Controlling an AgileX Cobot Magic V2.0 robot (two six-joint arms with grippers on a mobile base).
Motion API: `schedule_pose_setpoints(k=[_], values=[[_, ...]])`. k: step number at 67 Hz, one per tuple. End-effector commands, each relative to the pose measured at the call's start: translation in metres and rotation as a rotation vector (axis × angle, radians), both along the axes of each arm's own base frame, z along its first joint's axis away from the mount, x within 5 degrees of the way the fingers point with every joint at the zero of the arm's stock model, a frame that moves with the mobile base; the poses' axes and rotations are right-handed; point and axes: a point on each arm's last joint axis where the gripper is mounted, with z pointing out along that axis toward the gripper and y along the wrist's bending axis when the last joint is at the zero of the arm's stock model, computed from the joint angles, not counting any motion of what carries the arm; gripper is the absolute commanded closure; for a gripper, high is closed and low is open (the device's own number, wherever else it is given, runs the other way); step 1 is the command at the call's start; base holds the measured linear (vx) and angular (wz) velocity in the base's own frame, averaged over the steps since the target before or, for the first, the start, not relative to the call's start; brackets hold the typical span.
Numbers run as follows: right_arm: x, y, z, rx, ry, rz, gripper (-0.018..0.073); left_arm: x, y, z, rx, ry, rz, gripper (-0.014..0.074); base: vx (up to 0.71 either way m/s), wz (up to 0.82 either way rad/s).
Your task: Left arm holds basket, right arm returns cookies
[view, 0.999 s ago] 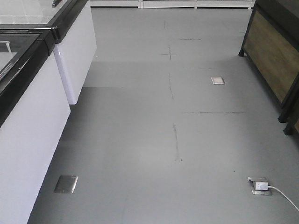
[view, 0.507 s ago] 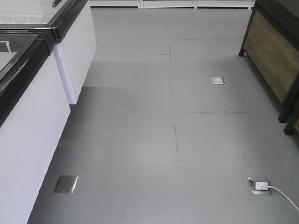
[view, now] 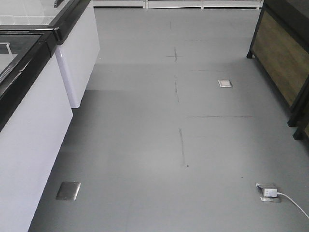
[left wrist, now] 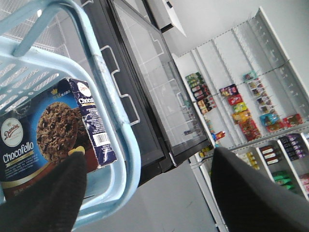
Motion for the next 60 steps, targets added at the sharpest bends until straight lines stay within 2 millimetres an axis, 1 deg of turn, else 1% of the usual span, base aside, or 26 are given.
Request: schedule_pose_setpoints(k=[1,9,12,18,24,32,42,45,50,60], values=[[0.0,0.0,0.006,-0.006,-0.077,-0.006,0.0567,0.01,0.008,0.016,0.036,-0.036,0.008,0.009,0.0,0.0],[0.0,0.0,0.006,-0.006,-0.077,-0.006,0.0567,0.025,0.018,0.012,0.018,-0.013,-0.004,0.0092,0.0,0.0],[0.0,0.0,0.006,-0.006,-0.077,-0.006,0.0567,0.031,0.022,0.008,0.007,0.0,-0.008,0.0099,0.0,0.0],[0.0,0.0,0.006,-0.006,-0.077,-0.006,0.0567,0.039,0.028,0.003,-0.004,0.015,-0.01,0.0125,0.0,0.0],[0.0,0.0,0.006,-0.006,-0.077,-0.006,0.0567,0.045,0.03,-0.002,-0.013,0.027,-0.016,0.0171,0.0,0.0],[0.0,0.0,0.006,-0.006,-0.077,-0.006,0.0567,0.05,0.033,-0.005,-0.023,0.037,-0.022,0.0257,0.0,0.0],[0.0,0.0,0.006,-0.006,-0.077,-0.006,0.0567,0.056,0.038,-0.014,-0.036,0.056,-0.018,0.0377,0.0,0.0],[0.0,0.0,0.006,-0.006,-0.077,-0.006,0.0567,0.057,0.038,-0.016,-0.04,0.062,-0.019,0.0401,0.0,0.0],[0.0,0.0,0.006,-0.006,-0.077,-0.006,0.0567,0.059,0.039,-0.021,-0.049,0.073,-0.022,0.0426,0.0,0.0],[0.0,0.0,0.006,-0.006,-0.077,-0.006,0.0567,0.062,0.041,-0.025,-0.015,0.103,-0.031,0.0439,0.0,0.0]])
